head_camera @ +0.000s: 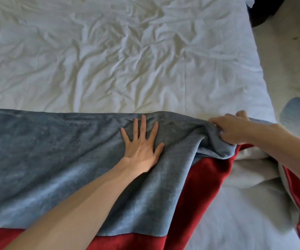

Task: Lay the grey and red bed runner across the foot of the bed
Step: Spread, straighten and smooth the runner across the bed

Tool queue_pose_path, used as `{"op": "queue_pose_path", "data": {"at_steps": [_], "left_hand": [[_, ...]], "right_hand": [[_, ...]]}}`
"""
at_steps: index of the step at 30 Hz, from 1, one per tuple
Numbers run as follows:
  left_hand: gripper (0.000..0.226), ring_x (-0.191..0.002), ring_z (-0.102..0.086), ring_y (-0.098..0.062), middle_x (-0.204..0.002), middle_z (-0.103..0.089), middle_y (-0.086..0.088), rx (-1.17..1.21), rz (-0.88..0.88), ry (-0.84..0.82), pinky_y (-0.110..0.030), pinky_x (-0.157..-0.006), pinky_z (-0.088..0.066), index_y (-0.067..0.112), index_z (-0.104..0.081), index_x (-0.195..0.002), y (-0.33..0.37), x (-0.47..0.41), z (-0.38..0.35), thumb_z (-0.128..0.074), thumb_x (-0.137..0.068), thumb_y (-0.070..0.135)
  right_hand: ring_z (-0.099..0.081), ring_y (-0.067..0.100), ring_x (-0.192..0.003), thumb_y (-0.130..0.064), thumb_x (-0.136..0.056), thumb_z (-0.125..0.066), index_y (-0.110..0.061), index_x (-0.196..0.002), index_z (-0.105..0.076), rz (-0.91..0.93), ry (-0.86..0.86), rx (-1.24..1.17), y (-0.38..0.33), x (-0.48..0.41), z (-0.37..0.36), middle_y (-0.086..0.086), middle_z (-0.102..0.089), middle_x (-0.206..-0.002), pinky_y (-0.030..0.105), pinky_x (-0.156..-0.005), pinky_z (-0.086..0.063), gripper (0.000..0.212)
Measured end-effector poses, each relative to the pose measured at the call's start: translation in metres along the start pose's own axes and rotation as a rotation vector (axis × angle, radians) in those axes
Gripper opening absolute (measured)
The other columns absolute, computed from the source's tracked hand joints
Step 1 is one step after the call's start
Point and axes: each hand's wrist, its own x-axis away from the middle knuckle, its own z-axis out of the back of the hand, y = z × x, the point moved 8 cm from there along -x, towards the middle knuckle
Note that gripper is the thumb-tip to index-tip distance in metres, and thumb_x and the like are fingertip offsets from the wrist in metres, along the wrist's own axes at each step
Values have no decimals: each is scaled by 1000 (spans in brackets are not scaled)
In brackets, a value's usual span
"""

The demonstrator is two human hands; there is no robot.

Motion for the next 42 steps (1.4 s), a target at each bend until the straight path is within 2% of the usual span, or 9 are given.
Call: {"op": "queue_pose_path", "data": {"at_steps": [2, 5, 11, 17, 25, 29, 33, 37, 42], "left_hand": [[71, -135, 37, -30, -148, 40, -6, -2, -5, -17, -69, -104, 15, 35, 24, -142, 0, 1, 0, 3, -83, 68], [71, -135, 37, -31, -148, 38, -8, -4, 2, -45, -70, -104, 14, 35, 25, -141, 0, 3, 0, 3, -83, 68], [74, -138, 31, -33, -152, 32, -9, 126, 68, -44, -67, -106, 14, 31, 15, -146, 20, 1, 10, -2, -83, 64], [68, -140, 29, -27, -155, 27, -2, 250, -75, 26, -63, -108, 16, 35, 11, -147, 73, 0, 26, -6, -86, 61], [65, -142, 23, -31, -156, 21, -5, 192, -80, -15, -64, -108, 14, 32, 7, -148, 88, 1, 20, -9, -91, 59], [64, -144, 14, -28, -159, 10, -6, 252, -145, 33, -60, -112, 10, 31, -1, -149, 91, 12, 28, -16, -92, 57], [63, -145, -6, -27, -158, -11, -10, 266, -213, 118, -55, -115, -7, 26, -17, -149, 99, 34, 40, -23, -92, 52], [65, -140, -24, -27, -153, -27, -14, 257, -289, 232, -48, -112, -19, 17, -31, -146, 109, 65, 49, -30, -89, 49], [68, -137, -29, -29, -150, -32, -15, 176, -329, 239, -49, -110, -23, 14, -38, -142, 119, 113, 37, -47, -82, 45]], "right_hand": [[-48, 10, -70, -27, -89, -36, -36, -80, -45, -12, 20, 147, 5, 1, -2, -16, -54, -69, 37, -77, -18, 16], [-46, 6, -59, -33, -92, -32, -30, -69, -47, -79, 76, 187, 20, 9, -5, -11, -54, -61, 36, -75, -17, 28], [-45, 13, -59, -32, -92, -31, -25, -77, -55, -169, 215, 85, 31, 23, -11, -8, -53, -60, 36, -74, -18, 29], [-45, 18, -58, -45, -96, -33, -21, -70, -47, -320, 275, -10, 48, 29, -3, 0, -54, -62, 38, -76, -20, 38], [-55, 30, -78, -42, -97, -34, -10, -86, -52, -586, 417, -92, 80, 48, 2, 18, -64, -86, 44, -90, -28, 39], [-51, 39, -104, -34, -97, -34, -6, -108, -55, -479, 583, -171, 58, 66, 0, 22, -57, -111, 49, -93, -30, 36], [-39, 41, -125, -19, -96, -41, -5, -127, -48, -303, 732, -214, 34, 96, -3, 25, -42, -137, 49, -104, -26, 35], [-41, 43, -124, -2, -83, -53, -4, -128, -50, -174, 735, -235, 10, 131, -21, 27, -42, -137, 51, -103, -29, 45], [-46, 42, -121, 9, -62, -59, -2, -120, -59, 28, 688, -136, -30, 176, -49, 27, -48, -131, 50, -100, -34, 59]]}}
